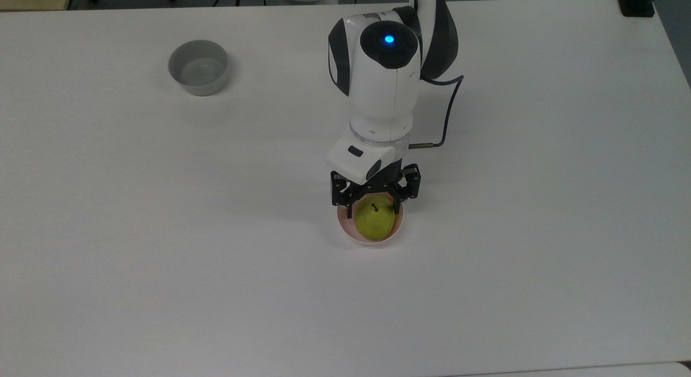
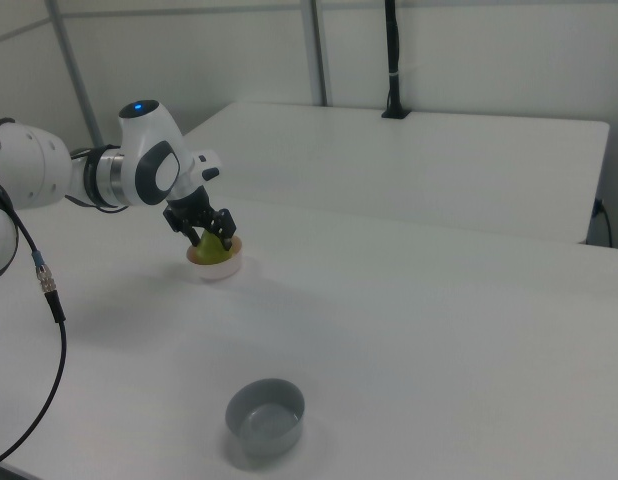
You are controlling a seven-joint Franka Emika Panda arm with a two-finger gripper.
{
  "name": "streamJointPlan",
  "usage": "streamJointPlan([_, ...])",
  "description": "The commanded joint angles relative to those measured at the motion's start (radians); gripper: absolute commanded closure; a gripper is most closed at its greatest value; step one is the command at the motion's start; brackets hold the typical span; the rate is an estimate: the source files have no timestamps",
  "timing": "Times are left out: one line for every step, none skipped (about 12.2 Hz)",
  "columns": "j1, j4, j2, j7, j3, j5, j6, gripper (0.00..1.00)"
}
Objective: Pick up a pear from the bowl
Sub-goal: 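Lower the open gripper around the pear and close on it, then lift the pear out of the pink bowl and carry it toward the grey bowl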
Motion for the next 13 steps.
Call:
streamJointPlan([0.013,0.014,0.013,0.027,-0.013,-0.02,0.024,1.0])
streamJointPlan([0.013,0.014,0.013,0.028,-0.013,-0.02,0.024,1.0])
streamJointPlan([0.013,0.014,0.012,0.027,-0.013,-0.019,0.024,1.0])
streamJointPlan([0.013,0.014,0.009,0.027,-0.013,-0.019,0.023,1.0])
streamJointPlan([0.013,0.015,0.003,0.027,-0.011,-0.017,0.021,1.0])
streamJointPlan([0.013,0.016,-0.015,0.027,-0.013,-0.009,0.017,1.0])
streamJointPlan([0.012,0.016,-0.041,0.028,-0.011,-0.006,0.01,1.0])
streamJointPlan([0.007,0.016,-0.068,0.028,-0.013,-0.005,-0.002,1.0])
streamJointPlan([0.004,0.016,-0.091,0.028,-0.011,-0.005,-0.028,1.0])
streamJointPlan([0.001,0.016,-0.115,0.027,-0.011,-0.003,-0.052,1.0])
streamJointPlan([-0.008,0.014,-0.146,0.028,-0.011,-0.003,-0.075,1.0])
streamJointPlan([-0.021,0.011,-0.178,0.028,-0.011,-0.002,-0.104,1.0])
streamJointPlan([-0.028,0.009,-0.2,0.028,-0.011,-0.002,-0.129,1.0])
